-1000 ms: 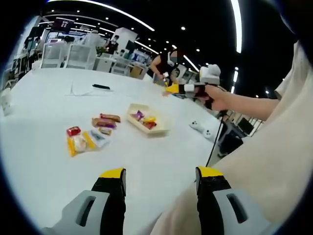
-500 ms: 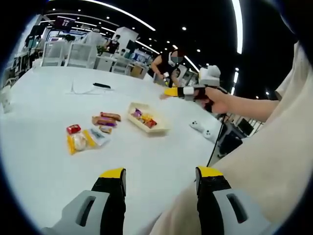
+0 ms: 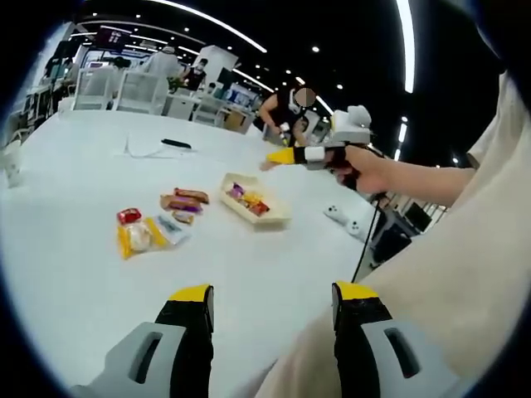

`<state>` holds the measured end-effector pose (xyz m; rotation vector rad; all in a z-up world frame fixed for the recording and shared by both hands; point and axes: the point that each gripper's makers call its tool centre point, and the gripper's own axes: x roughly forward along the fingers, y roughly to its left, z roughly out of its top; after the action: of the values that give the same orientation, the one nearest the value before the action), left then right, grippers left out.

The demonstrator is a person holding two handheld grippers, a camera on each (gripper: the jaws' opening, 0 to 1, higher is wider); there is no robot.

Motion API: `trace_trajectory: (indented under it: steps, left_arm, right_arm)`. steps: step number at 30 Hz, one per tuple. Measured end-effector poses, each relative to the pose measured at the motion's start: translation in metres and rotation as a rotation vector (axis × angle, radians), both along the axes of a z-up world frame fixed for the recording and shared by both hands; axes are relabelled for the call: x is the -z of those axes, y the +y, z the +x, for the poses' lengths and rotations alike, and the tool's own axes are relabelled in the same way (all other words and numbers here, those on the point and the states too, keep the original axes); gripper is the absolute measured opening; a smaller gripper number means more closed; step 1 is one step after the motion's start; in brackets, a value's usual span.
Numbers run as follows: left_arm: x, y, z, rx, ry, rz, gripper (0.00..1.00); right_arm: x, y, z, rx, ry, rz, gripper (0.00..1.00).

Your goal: Place the target food into the container with the food tongs after gripping and lifting it, then release it inside without dropping or visibly crushing the food.

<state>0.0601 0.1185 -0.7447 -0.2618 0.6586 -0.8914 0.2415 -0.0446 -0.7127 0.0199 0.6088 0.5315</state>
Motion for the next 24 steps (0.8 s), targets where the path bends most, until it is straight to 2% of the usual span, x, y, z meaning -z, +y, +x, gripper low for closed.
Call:
trace_trajectory:
  steps: [11, 24]
  left_arm:
    - [0.002, 0.003, 0.003, -0.014, 0.008, -0.004, 0.57]
    - [0.004, 0.008, 0.009, -0.022, 0.017, -0.005, 0.57]
  right_arm:
    - [0.006, 0.028, -0.001, -0.075, 0.026, 0.012, 0.27]
    - [0.025, 0.051, 0.003, -0.154, 0.06, -0.013, 0.27]
